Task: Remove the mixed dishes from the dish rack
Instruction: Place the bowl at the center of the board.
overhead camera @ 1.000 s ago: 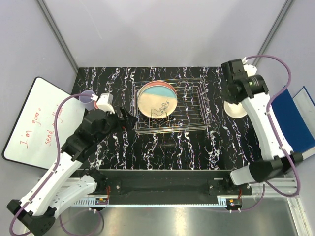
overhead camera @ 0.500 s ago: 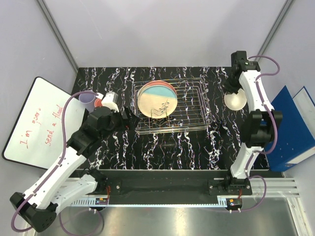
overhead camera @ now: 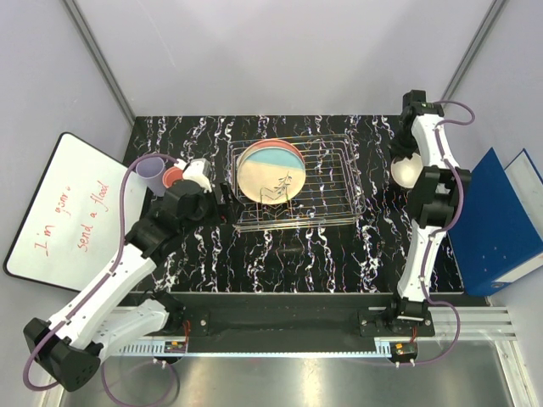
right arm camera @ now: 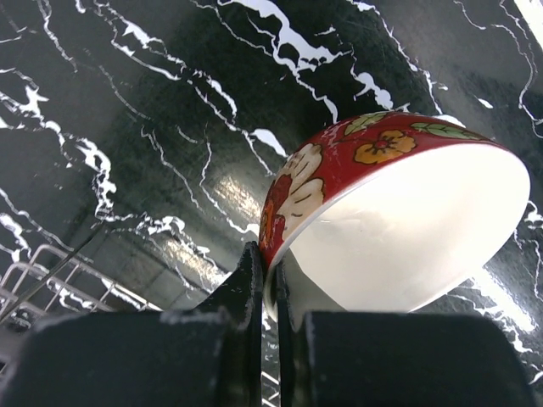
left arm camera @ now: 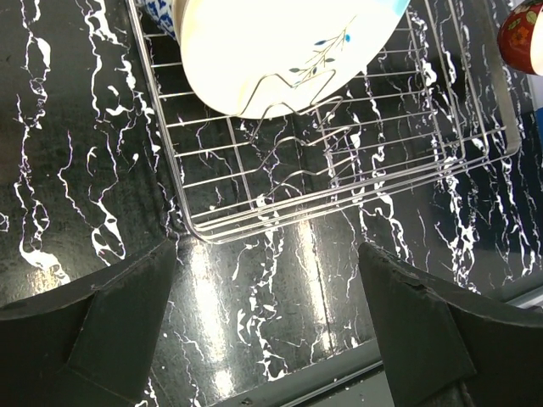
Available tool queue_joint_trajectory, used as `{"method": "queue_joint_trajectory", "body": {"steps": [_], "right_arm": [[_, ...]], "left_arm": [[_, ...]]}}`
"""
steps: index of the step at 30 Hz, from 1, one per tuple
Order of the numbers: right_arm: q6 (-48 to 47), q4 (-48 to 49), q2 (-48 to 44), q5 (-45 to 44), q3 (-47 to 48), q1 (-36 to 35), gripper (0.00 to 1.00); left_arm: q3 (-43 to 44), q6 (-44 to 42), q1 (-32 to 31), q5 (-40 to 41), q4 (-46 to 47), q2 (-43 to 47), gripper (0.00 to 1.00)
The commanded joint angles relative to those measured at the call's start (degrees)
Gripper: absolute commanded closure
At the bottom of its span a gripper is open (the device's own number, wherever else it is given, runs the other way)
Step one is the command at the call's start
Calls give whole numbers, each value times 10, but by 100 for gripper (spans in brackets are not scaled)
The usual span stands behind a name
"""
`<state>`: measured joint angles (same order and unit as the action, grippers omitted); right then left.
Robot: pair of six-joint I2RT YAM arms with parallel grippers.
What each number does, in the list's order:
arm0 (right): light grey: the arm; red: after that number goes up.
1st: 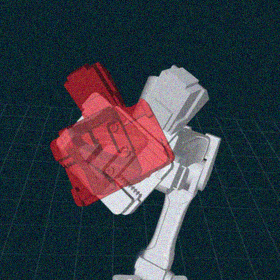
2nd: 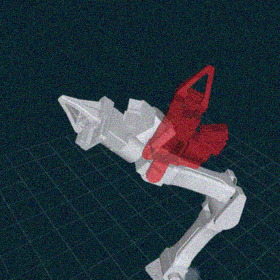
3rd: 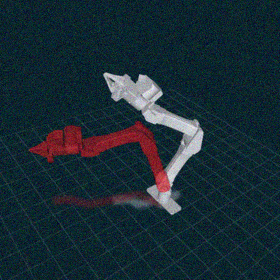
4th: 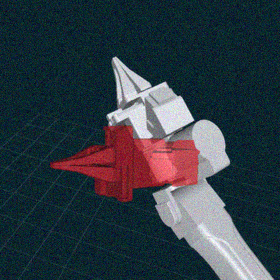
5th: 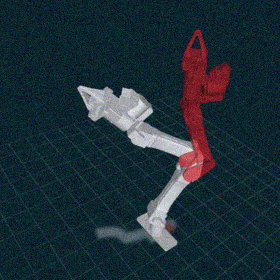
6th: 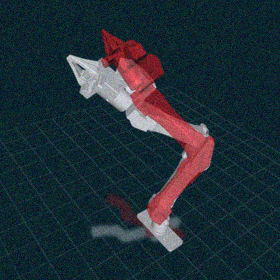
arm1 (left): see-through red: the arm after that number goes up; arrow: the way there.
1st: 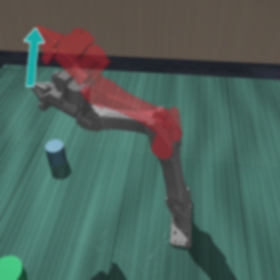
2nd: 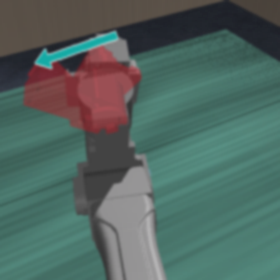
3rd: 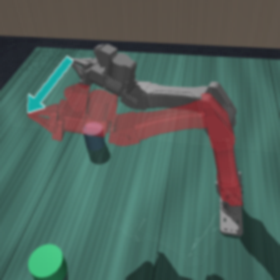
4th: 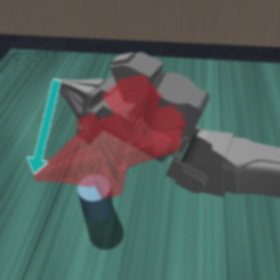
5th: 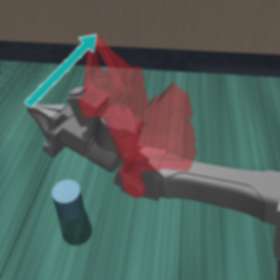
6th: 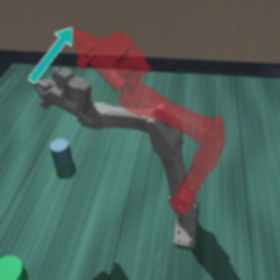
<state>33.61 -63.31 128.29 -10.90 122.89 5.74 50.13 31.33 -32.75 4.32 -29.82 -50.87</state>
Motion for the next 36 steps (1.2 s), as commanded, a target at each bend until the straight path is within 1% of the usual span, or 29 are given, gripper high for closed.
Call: {"method": "queue_joint_trajectory", "body": {"steps": [1, 10, 22, 24, 25, 27, 28, 35, 36], "right_arm": [[-8, -6, 13, -6, 42, 6, 100], [-5, -6, 51, -9, 47, 8, 100], [-7, -3, 78, -6, 48, 8, 100], [-8, 3, 74, -5, 44, 8, 94], [-7, 6, 72, -5, 38, 8, 88], [-8, 16, 62, -3, 31, 8, 79], [-8, 18, 60, -2, 30, 8, 72], [-9, 23, 46, 9, 27, 8, 61], [-8, 25, 43, 11, 26, 8, 60]], "left_arm": [[23, -1, -3, -6, 32, -9, 8], [16, -2, -3, -5, 32, -8, 8], [16, 1, -3, -4, 31, -19, 8], [16, 2, -3, -4, 31, -20, 8], [16, 2, -3, -4, 31, -21, 8], [16, 2, -3, -4, 31, -21, 8], [16, 3, -3, -3, 31, -22, 8], [15, 4, -3, -3, 31, -21, 8], [15, 4, -3, -3, 31, -21, 8]]}}
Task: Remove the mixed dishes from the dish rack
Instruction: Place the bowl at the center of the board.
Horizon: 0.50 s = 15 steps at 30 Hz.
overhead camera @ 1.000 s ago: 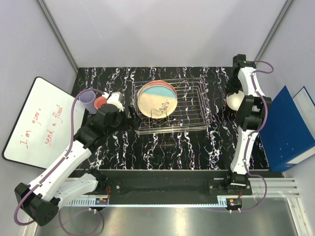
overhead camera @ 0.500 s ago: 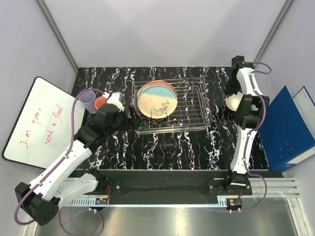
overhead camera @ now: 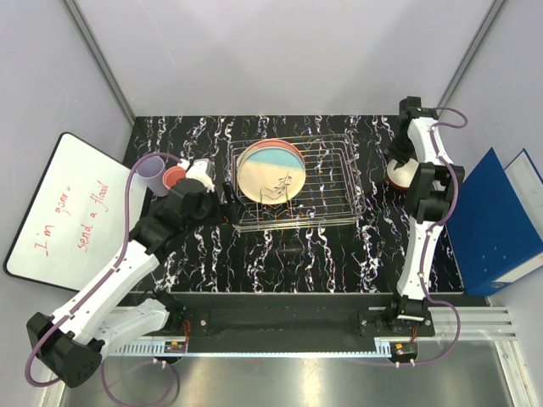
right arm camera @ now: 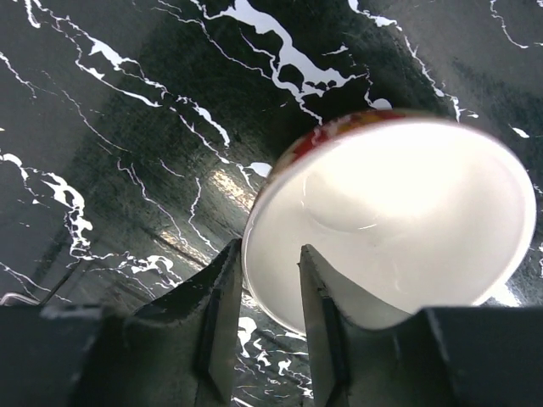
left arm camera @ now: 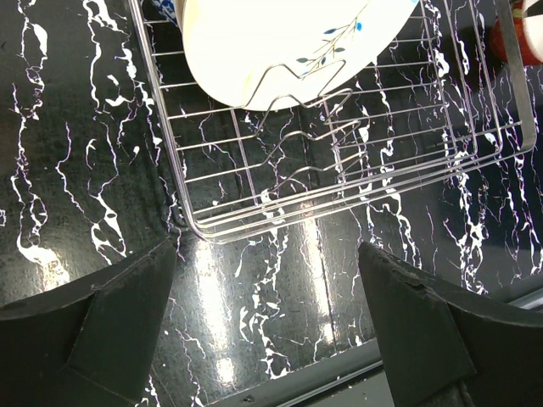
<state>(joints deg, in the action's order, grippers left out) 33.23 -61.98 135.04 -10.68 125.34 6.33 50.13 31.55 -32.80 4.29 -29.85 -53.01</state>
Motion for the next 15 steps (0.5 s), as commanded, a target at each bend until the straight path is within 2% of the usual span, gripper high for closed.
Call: {"method": "queue_joint_trajectory", "body": {"steps": [1, 8, 15], "right_arm": [[-5, 12, -26, 9, 1, 2, 60], [1, 26, -53, 16, -19, 0, 60], [25, 77, -144, 36, -47, -3, 58]], "left_arm": [[16, 1, -3, -3, 32, 1, 8], [16, 1, -3, -2, 32, 3, 7], [28, -6, -3, 7, 30, 5, 7]]}}
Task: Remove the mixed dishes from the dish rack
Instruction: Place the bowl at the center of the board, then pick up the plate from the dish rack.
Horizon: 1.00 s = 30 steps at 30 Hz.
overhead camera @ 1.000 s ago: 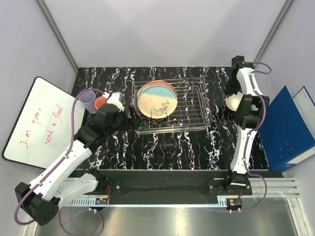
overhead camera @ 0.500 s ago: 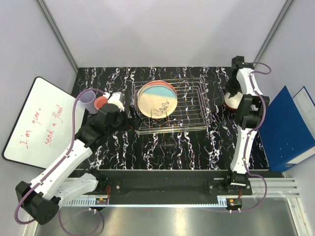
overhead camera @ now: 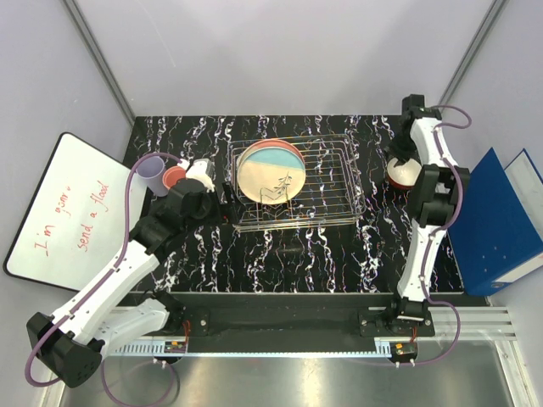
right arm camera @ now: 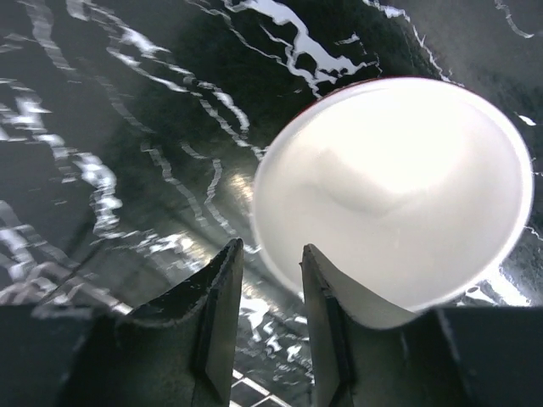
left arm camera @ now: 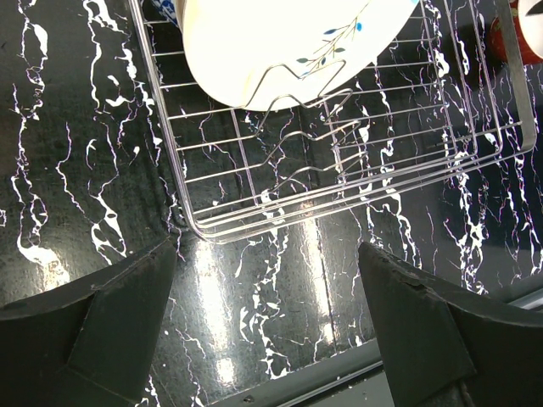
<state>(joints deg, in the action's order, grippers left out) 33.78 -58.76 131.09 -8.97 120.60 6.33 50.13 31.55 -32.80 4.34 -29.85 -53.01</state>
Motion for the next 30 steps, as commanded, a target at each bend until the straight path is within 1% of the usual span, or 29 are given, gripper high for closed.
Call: {"method": "queue_joint_trajectory", "body": {"steps": [1, 3, 6, 9, 12, 13, 14, 15, 16, 17, 18, 19, 20, 21, 23, 25, 26, 28, 30], "right_arm": [[25, 53, -115, 21, -3, -3, 58], [37, 71, -146, 34, -2, -3, 56], [46, 69, -172, 55, 25, -3, 54], [53, 70, -201, 76, 29, -9, 53], [45, 77, -231, 86, 11, -39, 53], [44, 87, -243, 88, -1, -60, 53], [43, 114, -270, 88, -17, -79, 53], [41, 137, -287, 87, -59, -90, 53], [37, 163, -304, 115, -86, -104, 53], [35, 206, -337, 122, -109, -126, 53], [32, 228, -352, 132, -155, -138, 52], [22, 249, -376, 149, -176, -148, 52], [13, 284, -384, 156, -195, -167, 51], [6, 297, -391, 166, -227, -173, 48], [-27, 339, -404, 185, -276, -188, 46], [-51, 397, -425, 235, -334, -192, 43], [-67, 452, -430, 257, -381, -191, 43], [-121, 468, -432, 287, -402, -193, 43], [-152, 448, -421, 327, -401, -193, 44]], "left_arm": [[30, -9, -3, 12, 29, 5, 7], [44, -14, -3, 18, 23, 4, 6], [65, -22, -3, 25, 15, -2, 5], [88, -32, -3, 38, 11, -12, 4], [113, -43, -3, 47, 9, -36, 4], [120, -47, -2, 58, 9, -45, 4], [141, -54, -2, 61, 8, -69, 3], [153, -57, 0, 65, 8, -83, 3], [167, -58, 0, 68, 6, -96, 2], [195, -58, 4, 66, 5, -126, 2], [209, -57, 7, 56, 5, -140, 2], [224, -55, 11, 49, 7, -155, 2], [251, -49, 17, 41, 6, -168, 2], [262, -45, 20, 27, 8, -191, 2], [287, -39, 23, 21, 8, -205, 2], [286, -35, 23, 33, 11, -207, 2], [281, -33, 23, 41, 11, -203, 2], [257, -31, 23, 48, 24, -184, 2], [238, -31, 23, 45, 43, -165, 2]]}}
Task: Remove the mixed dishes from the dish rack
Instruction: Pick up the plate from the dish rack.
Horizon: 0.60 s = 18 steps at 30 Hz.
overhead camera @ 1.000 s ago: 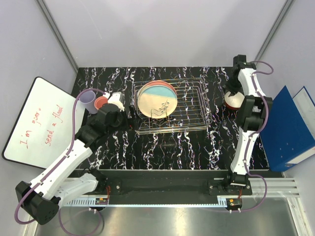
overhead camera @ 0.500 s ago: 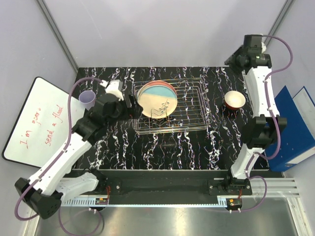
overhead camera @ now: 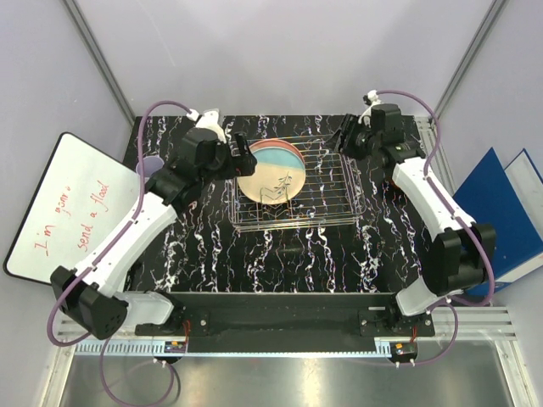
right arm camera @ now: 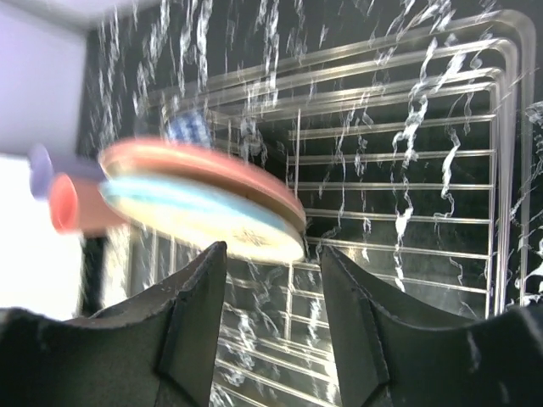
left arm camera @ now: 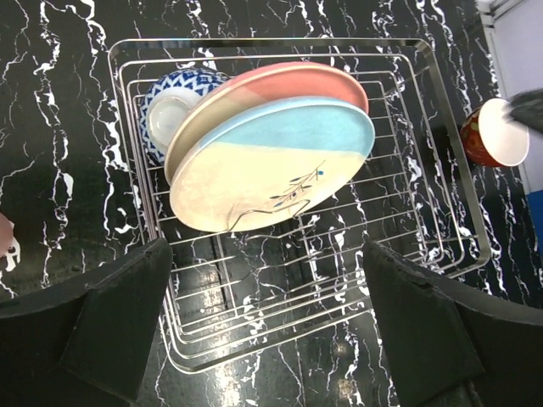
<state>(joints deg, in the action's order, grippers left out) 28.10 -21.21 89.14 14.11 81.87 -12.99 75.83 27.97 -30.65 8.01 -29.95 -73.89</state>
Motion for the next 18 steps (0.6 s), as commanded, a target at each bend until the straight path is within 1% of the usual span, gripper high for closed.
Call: {"method": "queue_joint_trajectory", "body": {"steps": [1, 3, 6, 8, 10, 13, 15, 18], "right_arm": [[-108, 69, 11, 109, -13, 0, 45], [-115, 85, 25, 141, -28, -1, 47], [-125, 136, 35, 168, -57, -2, 51], [-134, 173, 38, 178, -74, -3, 52], [-146, 230, 46, 186, -96, -3, 52], [-146, 289, 64, 203, -117, -5, 52], [-146, 313, 78, 193, -123, -10, 52], [-173, 315, 91, 165, -123, -40, 52]], "left_arm": [[-35, 2, 2, 9, 51, 48, 2], [-42, -4, 2, 10, 56, 50, 2], [-36, -13, 4, 3, 53, 43, 2], [-32, -12, 6, 4, 53, 42, 2], [-36, -8, 7, 3, 54, 42, 2], [-42, 0, 7, -12, 56, 41, 2], [-56, 2, 7, -14, 57, 44, 2], [-76, 1, 7, -10, 61, 51, 2]]}}
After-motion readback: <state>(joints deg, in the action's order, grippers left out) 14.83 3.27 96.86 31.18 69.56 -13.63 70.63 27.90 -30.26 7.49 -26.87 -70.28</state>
